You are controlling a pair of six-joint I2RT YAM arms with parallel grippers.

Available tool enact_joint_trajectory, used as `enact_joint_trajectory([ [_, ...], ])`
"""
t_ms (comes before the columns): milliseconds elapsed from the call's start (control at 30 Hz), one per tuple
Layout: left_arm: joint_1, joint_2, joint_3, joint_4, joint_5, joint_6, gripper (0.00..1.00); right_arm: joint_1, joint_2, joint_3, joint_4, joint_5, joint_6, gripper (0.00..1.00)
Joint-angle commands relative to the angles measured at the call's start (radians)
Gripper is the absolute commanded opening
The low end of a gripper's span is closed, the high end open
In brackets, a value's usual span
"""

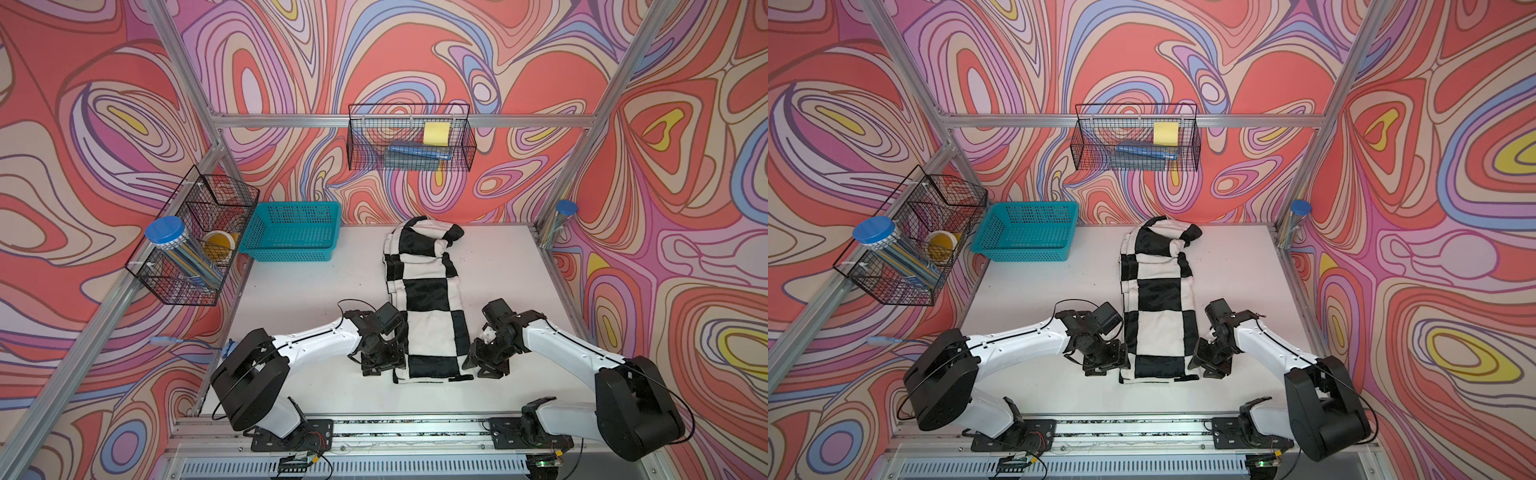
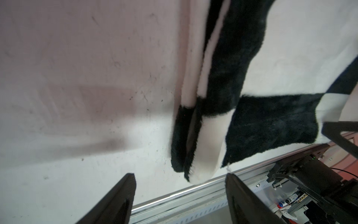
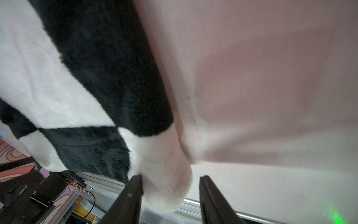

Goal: Roll up the pillowcase
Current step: Roll the pillowcase at the center of the board.

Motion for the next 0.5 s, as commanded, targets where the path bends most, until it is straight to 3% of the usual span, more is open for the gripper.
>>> enact_joint_trajectory([
  [0,0.003,0.062,0.031,-0.008,-0.036,-0.008,0.73,0.016,0.014,-0.013,0.035,-0.001,0.025,0.45],
  [300,0.0,0.128,0.022,0.045,0.025,-0.005,0.71,0.039,0.026,-0.057,0.088,-0.005,0.061,0.37],
  [467,-0.019,0.167,0.026,0.079,0.11,-0.009,0.62,0.045,0.025,-0.044,0.075,-0.005,0.064,0.3],
])
